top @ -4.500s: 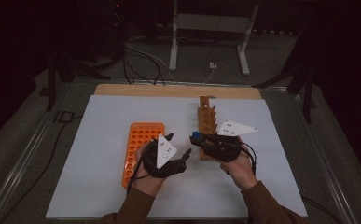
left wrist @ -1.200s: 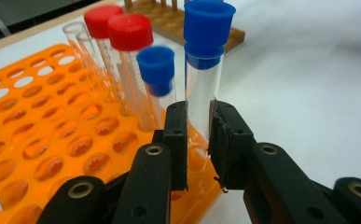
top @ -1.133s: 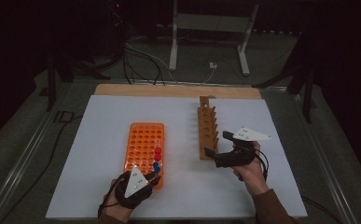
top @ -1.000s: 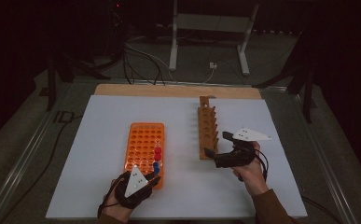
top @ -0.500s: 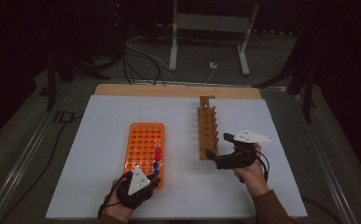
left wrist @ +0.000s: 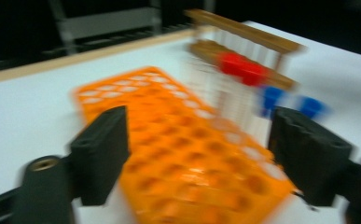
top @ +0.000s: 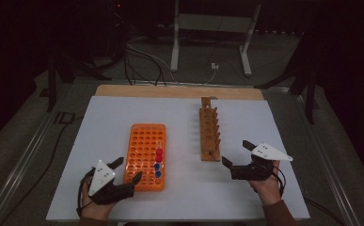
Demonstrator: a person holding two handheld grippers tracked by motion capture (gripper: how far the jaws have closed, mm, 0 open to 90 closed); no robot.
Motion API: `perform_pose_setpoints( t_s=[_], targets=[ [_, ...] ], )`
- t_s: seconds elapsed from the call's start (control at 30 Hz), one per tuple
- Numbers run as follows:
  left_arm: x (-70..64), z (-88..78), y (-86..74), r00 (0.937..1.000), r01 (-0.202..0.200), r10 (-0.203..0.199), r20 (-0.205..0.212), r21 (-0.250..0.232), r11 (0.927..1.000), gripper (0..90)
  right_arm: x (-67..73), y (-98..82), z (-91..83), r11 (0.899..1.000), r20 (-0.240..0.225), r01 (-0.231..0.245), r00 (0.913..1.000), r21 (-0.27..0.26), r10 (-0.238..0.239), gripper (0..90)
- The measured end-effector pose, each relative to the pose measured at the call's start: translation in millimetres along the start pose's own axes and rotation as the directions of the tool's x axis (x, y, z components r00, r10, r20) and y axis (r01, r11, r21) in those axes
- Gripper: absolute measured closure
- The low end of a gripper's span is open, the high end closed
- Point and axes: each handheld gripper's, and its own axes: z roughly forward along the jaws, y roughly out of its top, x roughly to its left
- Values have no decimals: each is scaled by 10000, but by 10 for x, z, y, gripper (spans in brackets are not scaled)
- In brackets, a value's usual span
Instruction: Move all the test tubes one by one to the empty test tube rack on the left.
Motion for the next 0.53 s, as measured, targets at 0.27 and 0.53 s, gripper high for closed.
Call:
perform_pose_setpoints(
  t_s=[0.27,0.53],
  targets=[
    [339,-60,22,9888,862,-929,-1165,-612,9944,4,-117,-171,-205,9981,371,-286,9988,-546,307,0],
    [390,-92,-9,9855,802,-907,-1434,-774,9938,4,-162,-257,-239,9975,654,-422,9968,-565,458,0]
  ],
)
